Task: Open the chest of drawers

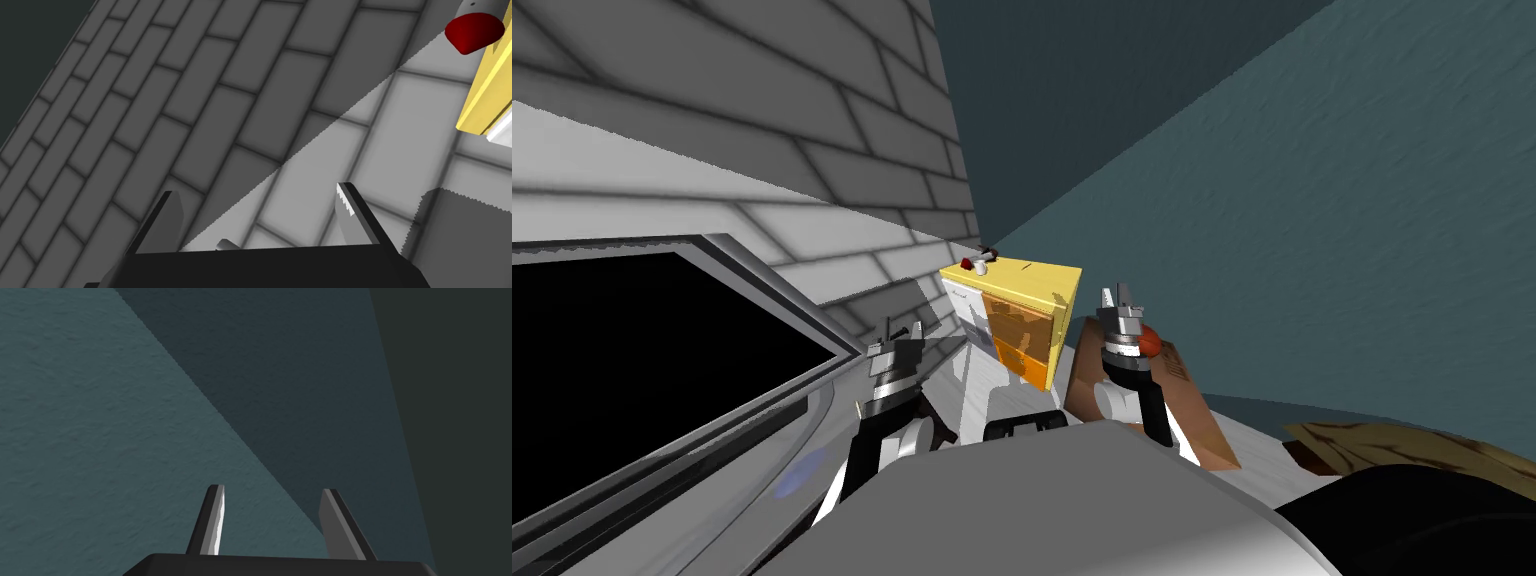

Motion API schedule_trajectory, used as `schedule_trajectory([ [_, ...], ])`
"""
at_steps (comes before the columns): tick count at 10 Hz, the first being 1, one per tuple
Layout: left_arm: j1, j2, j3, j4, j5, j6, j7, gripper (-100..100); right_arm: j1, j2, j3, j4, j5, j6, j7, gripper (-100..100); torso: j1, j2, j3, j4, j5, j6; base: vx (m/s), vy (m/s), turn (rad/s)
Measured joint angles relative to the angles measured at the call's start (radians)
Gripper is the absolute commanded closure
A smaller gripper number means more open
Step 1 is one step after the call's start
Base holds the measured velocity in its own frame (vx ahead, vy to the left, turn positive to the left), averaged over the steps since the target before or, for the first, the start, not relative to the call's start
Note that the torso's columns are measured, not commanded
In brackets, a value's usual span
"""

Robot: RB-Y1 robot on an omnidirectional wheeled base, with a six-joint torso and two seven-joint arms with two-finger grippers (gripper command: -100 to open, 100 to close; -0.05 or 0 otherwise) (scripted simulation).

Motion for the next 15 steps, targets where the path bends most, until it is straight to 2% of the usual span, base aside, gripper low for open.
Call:
schedule_trajectory([
  [2, 0.0, 0.0, 0.0, 0.0, 0.0, 0.0, 0.0, 0, 0.0, 0.0, 0.0, 0.0, 0.0, 0.0, 0.0, 0, 0.0, 0.148, -0.295, 0.148, 0.0, 0.0, 0.0, 0.0, 0.0],
  [3, 0.0, 0.0, 0.0, 0.0, 0.0, 0.0, 0.0, -100, 0.0, 0.0, 0.0, 0.0, 0.0, 0.0, 0.0, 0, 0.0, 0.221, -0.443, 0.221, 0.0, 0.0, 0.01, 0.005, -0.027],
  [5, -0.006, 0.052, -0.006, 0.001, -0.001, 0.014, 0.002, -100, 0.0, 0.0, 0.0, 0.0, 0.0, 0.0, 0.0, 0, 0.001, 0.264, -0.532, 0.264, 0.0, 0.0, 0.012, 0.014, -0.056],
  [8, -0.029, 0.128, -0.019, 0.014, -0.002, 0.054, 0.009, -100, 0.0, 0.0, 0.0, 0.0, 0.0, 0.0, 0.0, 0, 0.0, 0.267, -0.537, 0.268, 0.0, 0.0, 0.022, 0.025, -0.081],
  [11, -0.046, 0.166, -0.046, 0.018, -0.005, 0.113, 0.018, -100, 0.0, 0.0, 0.0, 0.0, 0.0, 0.0, 0.0, 0, 0.0, 0.268, -0.537, 0.268, 0.0, 0.0, 0.03, 0.031, -0.092],
  [15, -0.083, 0.184, -0.08, 0.032, -0.007, 0.21, 0.036, -100, 0.0, 0.0, 0.0, 0.0, 0.0, 0.0, 0.0, 0, 0.001, 0.268, -0.537, 0.268, 0.0, 0.0, 0.027, 0.036, -0.109],
])
